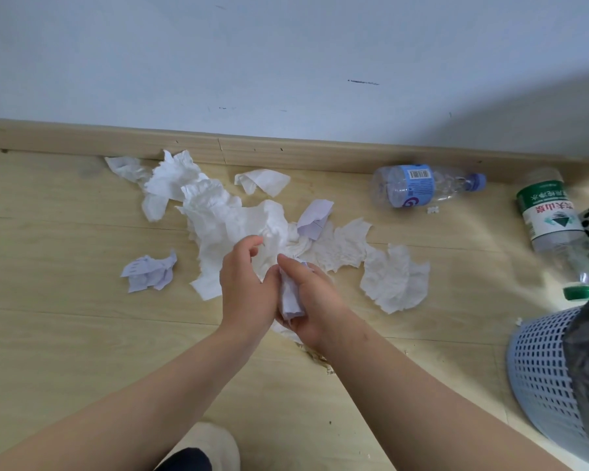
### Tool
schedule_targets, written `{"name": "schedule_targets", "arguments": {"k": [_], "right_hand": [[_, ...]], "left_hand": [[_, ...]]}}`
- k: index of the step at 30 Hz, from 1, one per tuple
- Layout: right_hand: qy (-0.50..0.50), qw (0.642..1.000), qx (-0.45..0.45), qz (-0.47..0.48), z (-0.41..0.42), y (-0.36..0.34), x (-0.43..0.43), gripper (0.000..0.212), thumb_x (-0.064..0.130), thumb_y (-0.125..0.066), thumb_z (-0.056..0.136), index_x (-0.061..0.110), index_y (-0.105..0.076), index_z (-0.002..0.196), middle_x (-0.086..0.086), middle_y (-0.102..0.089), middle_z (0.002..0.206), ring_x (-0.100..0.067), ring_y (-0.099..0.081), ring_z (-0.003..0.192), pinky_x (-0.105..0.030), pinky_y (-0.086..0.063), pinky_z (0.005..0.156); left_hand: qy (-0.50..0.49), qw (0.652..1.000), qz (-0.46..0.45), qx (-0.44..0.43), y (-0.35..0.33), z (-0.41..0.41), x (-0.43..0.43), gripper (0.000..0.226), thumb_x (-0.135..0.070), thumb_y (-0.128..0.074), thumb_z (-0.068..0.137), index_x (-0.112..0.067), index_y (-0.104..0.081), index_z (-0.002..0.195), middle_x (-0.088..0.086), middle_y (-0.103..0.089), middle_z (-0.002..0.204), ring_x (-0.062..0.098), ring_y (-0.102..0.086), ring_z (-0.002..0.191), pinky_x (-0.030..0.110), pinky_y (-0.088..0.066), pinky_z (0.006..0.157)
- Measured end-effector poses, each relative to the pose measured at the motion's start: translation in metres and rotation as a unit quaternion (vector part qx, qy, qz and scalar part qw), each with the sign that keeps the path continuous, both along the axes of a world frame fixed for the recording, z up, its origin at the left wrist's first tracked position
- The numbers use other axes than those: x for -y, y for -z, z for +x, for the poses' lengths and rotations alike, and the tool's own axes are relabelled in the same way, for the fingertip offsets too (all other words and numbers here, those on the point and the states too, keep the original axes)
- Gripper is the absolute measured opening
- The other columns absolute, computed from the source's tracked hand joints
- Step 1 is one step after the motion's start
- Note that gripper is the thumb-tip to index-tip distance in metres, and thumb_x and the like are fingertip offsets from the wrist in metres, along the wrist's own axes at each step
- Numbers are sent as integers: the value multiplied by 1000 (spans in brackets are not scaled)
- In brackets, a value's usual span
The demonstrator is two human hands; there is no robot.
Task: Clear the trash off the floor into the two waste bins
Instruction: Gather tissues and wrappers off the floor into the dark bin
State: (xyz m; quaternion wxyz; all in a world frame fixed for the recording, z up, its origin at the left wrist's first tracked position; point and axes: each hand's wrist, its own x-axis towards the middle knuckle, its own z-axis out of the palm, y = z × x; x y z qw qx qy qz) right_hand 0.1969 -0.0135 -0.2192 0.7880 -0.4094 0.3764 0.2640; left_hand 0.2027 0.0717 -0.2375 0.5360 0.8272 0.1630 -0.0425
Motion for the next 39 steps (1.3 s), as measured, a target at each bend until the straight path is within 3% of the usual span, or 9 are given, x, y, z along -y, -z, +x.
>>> {"name": "schedule_targets", "arguments": {"k": [6,12,16,19,21,24,29,33,39], "right_hand": [[4,1000,-13,-7,1,-7,4,8,20,-61,89,19,-56,84,0,-57,80,-15,-53,61,-25,-47,56],[7,999,-25,-32,1,-4,5,10,17,-62,89,17,-54,84,0,-56,81,-14,-54,59,-23,-45,51],[0,998,-36,-43,-1,0,4,12,17,-62,89,16,-51,84,0,-55,85,-13,-53,59,-22,-45,51],[1,998,-43,-49,-2,2,4,13,18,-62,89,16,-50,84,-1,-54,86,-14,-54,59,-22,-45,49],[1,998,-44,-53,-2,4,3,14,18,-62,89,16,-50,83,-2,-55,84,-14,-54,60,-22,-45,48],[1,997,-48,-57,-2,5,3,14,18,-62,89,16,-50,81,-2,-55,82,-15,-54,62,-24,-45,50],[-6,997,-53,-63,-3,6,4,14,18,-62,89,15,-51,81,-3,-56,82,-16,-54,62,-25,-46,52],[-10,996,-51,-77,-4,5,10,14,19,-63,89,14,-51,81,-4,-56,85,-16,-54,61,-23,-46,48],[0,996,-40,-84,-4,-6,31,12,20,-62,89,15,-53,85,-3,-58,79,-15,-55,59,-21,-45,47]], "left_hand": [[-6,999,-28,41,-9,3,-18,33,-4,-52,90,-31,-45,109,-5,-49,112,1,-51,95,11,-38,73],[17,994,70,84,-8,12,-57,21,-4,-49,91,-22,-56,101,-17,-50,95,-1,-52,85,5,-41,72],[-28,967,248,48,14,29,-97,25,-4,-51,87,-11,-63,107,9,-54,119,31,-49,113,42,-39,97],[-26,939,333,-76,29,31,-113,42,-13,-51,88,-19,-49,130,8,-24,150,29,-16,140,47,-18,110],[-23,945,302,-125,37,31,-120,47,-15,-50,90,-20,-42,136,9,-17,153,29,-15,140,47,-20,110],[-36,951,272,-142,48,32,-130,44,-12,-50,90,-12,-47,134,17,-38,141,36,-36,129,45,-32,103],[-22,968,226,-110,47,25,-132,27,-10,-68,78,-9,-64,105,14,-63,108,32,-57,102,34,-42,85],[21,981,137,-133,37,19,-114,17,-16,-72,78,-17,-57,88,-2,-57,84,21,-54,82,25,-38,61],[116,986,107,-57,-14,18,-61,23,-22,-74,76,-27,-51,75,-8,-54,80,13,-50,68,20,-38,56]]}}
